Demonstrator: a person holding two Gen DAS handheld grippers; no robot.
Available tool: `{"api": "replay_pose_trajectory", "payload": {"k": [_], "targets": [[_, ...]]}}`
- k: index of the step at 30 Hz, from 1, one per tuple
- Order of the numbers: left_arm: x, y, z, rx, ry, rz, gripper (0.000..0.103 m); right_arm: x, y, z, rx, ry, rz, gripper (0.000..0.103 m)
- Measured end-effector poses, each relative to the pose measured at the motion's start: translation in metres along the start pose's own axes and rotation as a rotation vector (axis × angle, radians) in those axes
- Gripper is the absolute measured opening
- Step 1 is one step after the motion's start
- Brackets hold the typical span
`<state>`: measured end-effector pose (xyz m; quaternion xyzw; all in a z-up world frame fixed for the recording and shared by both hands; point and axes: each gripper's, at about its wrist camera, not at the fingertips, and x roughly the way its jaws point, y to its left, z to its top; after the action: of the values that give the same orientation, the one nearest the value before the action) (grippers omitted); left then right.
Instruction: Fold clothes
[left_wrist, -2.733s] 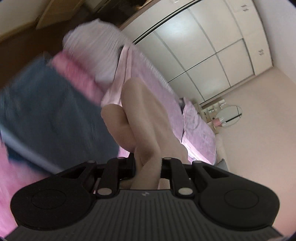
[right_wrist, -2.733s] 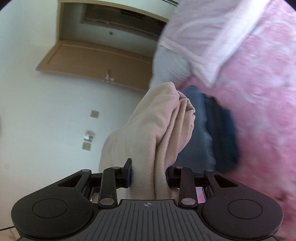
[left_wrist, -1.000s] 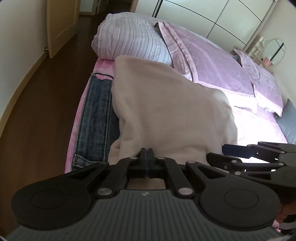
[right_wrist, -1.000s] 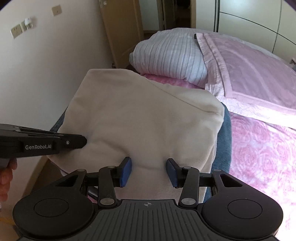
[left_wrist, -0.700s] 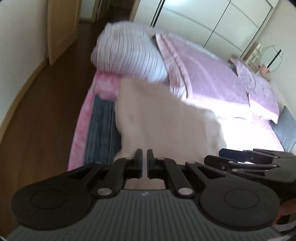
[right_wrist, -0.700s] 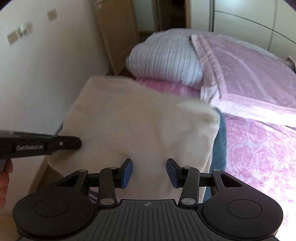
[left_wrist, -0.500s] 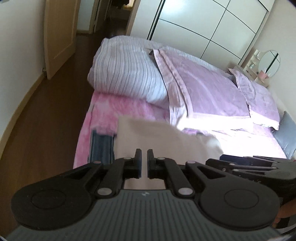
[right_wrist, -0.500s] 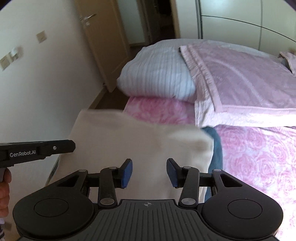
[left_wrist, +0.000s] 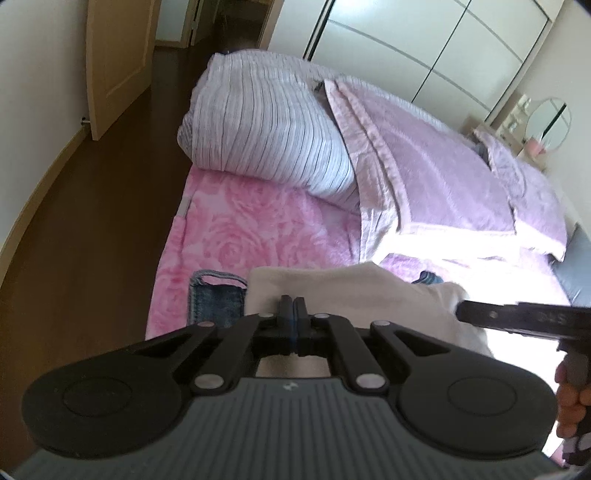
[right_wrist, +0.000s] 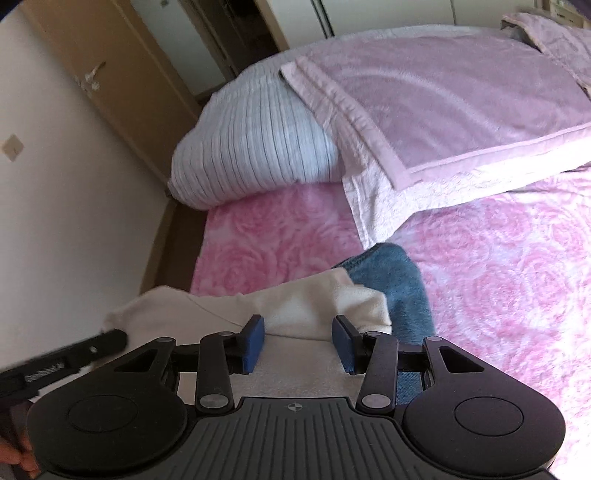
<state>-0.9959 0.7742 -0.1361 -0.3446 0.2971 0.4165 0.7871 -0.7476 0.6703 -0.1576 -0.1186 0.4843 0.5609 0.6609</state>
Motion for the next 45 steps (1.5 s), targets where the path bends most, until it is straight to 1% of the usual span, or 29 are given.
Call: {"api": "replay_pose_trajectory", "payload": {"k": [2, 4, 6, 8, 10, 13, 15, 18, 19, 21, 22, 23, 24, 26, 29, 30, 31, 32, 33, 35, 36, 38, 43, 45], "targets": [[-0.023, -0.002, -0.005, 0.002, -0.031, -0.004, 0.002, -0.021, 0.001, -0.005, -0.009, -0.015, 0.032, 0.046], [-0.047, -0.008, -0.014, 0.011, -0.049, -0.024, 0.002, -0.041, 0.005, -0.016, -0.049, -0.008, 0.046, 0.046], [-0.067, -0.015, -0.025, 0.026, -0.051, -0.045, 0.002, -0.058, 0.008, -0.032, -0.108, 0.008, 0.052, 0.046], [-0.077, -0.020, -0.039, 0.039, -0.033, -0.056, 0.002, -0.070, 0.012, -0.049, -0.165, 0.029, 0.046, 0.046], [-0.072, -0.019, -0.053, 0.022, 0.011, -0.034, 0.002, -0.078, 0.016, -0.067, -0.216, 0.048, 0.038, 0.046], [-0.061, -0.015, -0.067, -0.015, 0.050, 0.024, 0.002, -0.062, 0.019, -0.087, -0.247, 0.107, 0.029, 0.046], [-0.064, -0.017, -0.067, -0.033, 0.045, 0.038, 0.002, -0.053, 0.022, -0.094, -0.269, 0.138, -0.003, 0.046], [-0.084, -0.032, -0.065, -0.012, 0.008, 0.075, 0.004, -0.066, 0.029, -0.096, -0.292, 0.110, -0.013, 0.046], [-0.091, -0.037, -0.066, -0.004, -0.005, 0.092, 0.006, -0.072, 0.030, -0.097, -0.298, 0.100, -0.013, 0.046], [-0.104, -0.047, -0.067, -0.005, -0.023, 0.116, 0.015, -0.085, 0.032, -0.099, -0.302, 0.086, -0.008, 0.046], [-0.111, -0.052, -0.069, -0.013, -0.030, 0.128, 0.025, -0.091, 0.032, -0.100, -0.301, 0.089, -0.006, 0.046], [-0.118, -0.058, -0.072, -0.016, -0.039, 0.140, 0.029, -0.096, 0.032, -0.101, -0.300, 0.095, -0.005, 0.046], [-0.126, -0.066, -0.076, -0.015, -0.050, 0.152, 0.031, -0.103, 0.032, -0.104, -0.301, 0.099, -0.004, 0.046], [-0.139, -0.081, -0.085, -0.013, -0.061, 0.171, 0.038, -0.115, 0.030, -0.110, -0.305, 0.097, 0.000, 0.046], [-0.161, -0.103, -0.104, -0.010, -0.070, 0.189, 0.044, -0.135, 0.028, -0.121, -0.316, 0.085, 0.002, 0.047], [-0.167, -0.111, -0.111, -0.007, -0.075, 0.193, 0.045, -0.143, 0.028, -0.125, -0.323, 0.076, 0.006, 0.050], [-0.174, -0.118, -0.117, -0.004, -0.080, 0.198, 0.048, -0.153, 0.027, -0.130, -0.330, 0.063, 0.010, 0.059], [-0.181, -0.127, -0.123, 0.000, -0.084, 0.203, 0.048, -0.163, 0.027, -0.135, -0.338, 0.051, 0.011, 0.063], [-0.188, -0.135, -0.129, 0.003, -0.088, 0.208, 0.049, -0.172, 0.027, -0.139, -0.346, 0.041, 0.010, 0.066], [-0.202, -0.151, -0.141, 0.009, -0.096, 0.221, 0.054, -0.192, 0.025, -0.146, -0.366, 0.022, 0.002, 0.066], [-0.208, -0.159, -0.146, 0.013, -0.101, 0.237, 0.055, -0.202, 0.024, -0.150, -0.376, 0.014, -0.004, 0.066], [-0.220, -0.176, -0.156, 0.025, -0.109, 0.278, 0.062, -0.220, 0.022, -0.157, -0.397, 0.000, -0.019, 0.066], [-0.245, -0.214, -0.186, 0.058, -0.106, 0.392, 0.062, -0.258, 0.015, -0.179, -0.470, -0.007, -0.067, 0.066], [-0.253, -0.228, -0.201, 0.062, -0.114, 0.417, 0.063, -0.271, 0.010, -0.189, -0.499, -0.008, -0.088, 0.066]]}}
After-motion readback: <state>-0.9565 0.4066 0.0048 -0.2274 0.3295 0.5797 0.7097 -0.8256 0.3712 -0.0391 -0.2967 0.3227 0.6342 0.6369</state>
